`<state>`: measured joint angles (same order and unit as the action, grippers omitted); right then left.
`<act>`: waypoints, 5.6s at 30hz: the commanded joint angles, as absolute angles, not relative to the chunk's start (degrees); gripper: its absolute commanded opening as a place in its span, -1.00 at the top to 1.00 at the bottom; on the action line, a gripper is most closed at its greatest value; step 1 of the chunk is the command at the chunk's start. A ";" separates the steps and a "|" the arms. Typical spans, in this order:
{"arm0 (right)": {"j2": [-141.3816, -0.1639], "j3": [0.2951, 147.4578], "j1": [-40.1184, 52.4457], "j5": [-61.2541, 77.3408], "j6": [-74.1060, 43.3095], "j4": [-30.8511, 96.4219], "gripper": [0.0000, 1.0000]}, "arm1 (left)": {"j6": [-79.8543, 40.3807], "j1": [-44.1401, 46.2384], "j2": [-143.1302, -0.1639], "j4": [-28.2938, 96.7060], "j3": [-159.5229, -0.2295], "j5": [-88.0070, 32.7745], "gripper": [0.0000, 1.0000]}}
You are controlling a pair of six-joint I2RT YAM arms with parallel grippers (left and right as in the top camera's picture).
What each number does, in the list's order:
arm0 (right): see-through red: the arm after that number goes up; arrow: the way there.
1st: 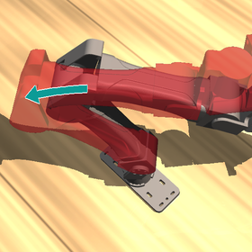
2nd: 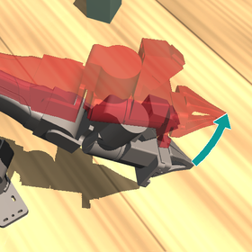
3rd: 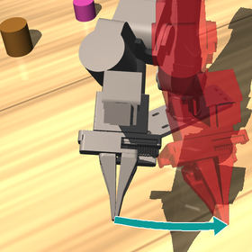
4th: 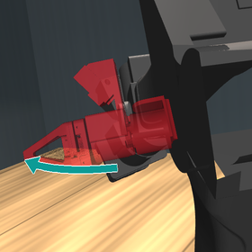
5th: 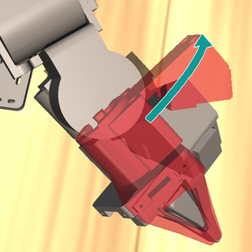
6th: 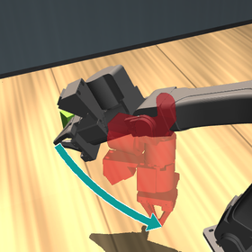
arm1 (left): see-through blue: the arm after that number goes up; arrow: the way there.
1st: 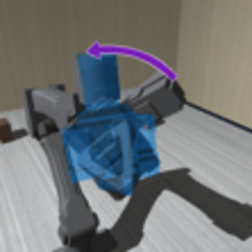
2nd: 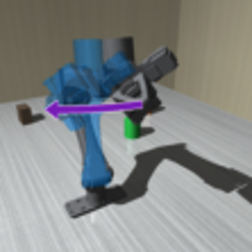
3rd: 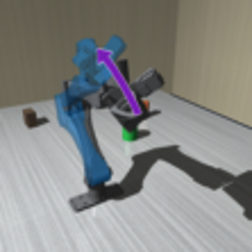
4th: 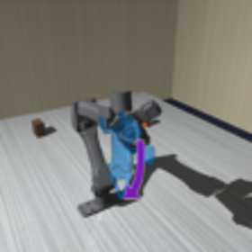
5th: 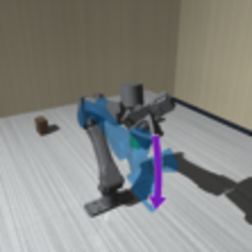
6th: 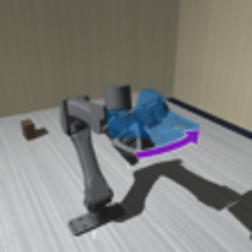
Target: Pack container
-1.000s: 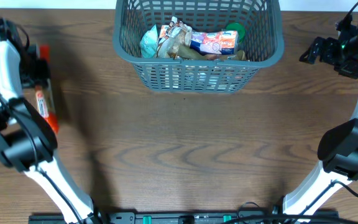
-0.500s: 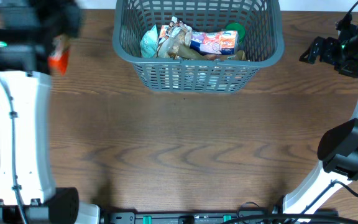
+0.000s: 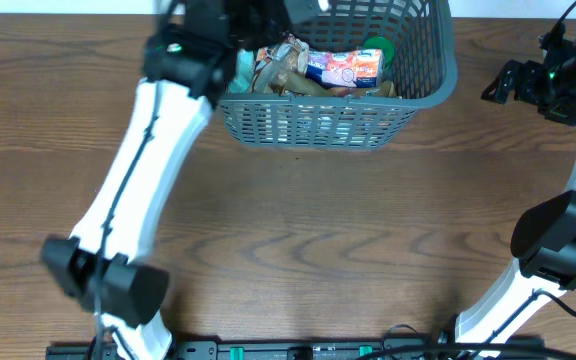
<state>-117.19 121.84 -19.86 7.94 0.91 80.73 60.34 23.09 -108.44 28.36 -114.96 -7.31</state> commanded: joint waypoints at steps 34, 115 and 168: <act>-114.80 129.40 -18.59 7.55 3.84 67.42 -0.98 | 26.28 16.43 -100.95 42.94 -118.10 1.39 -0.97; -11.90 43.18 0.84 2.00 -1.21 59.61 -0.99 | 8.25 8.91 -32.10 46.68 -50.13 4.58 -0.97; -0.32 1.15 5.67 -1.69 2.63 5.96 -0.98 | 8.25 8.91 -32.08 46.68 -50.13 4.58 -0.97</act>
<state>-0.71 1.58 5.69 -1.32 1.98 6.15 8.80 9.10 -32.03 46.52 -50.26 3.90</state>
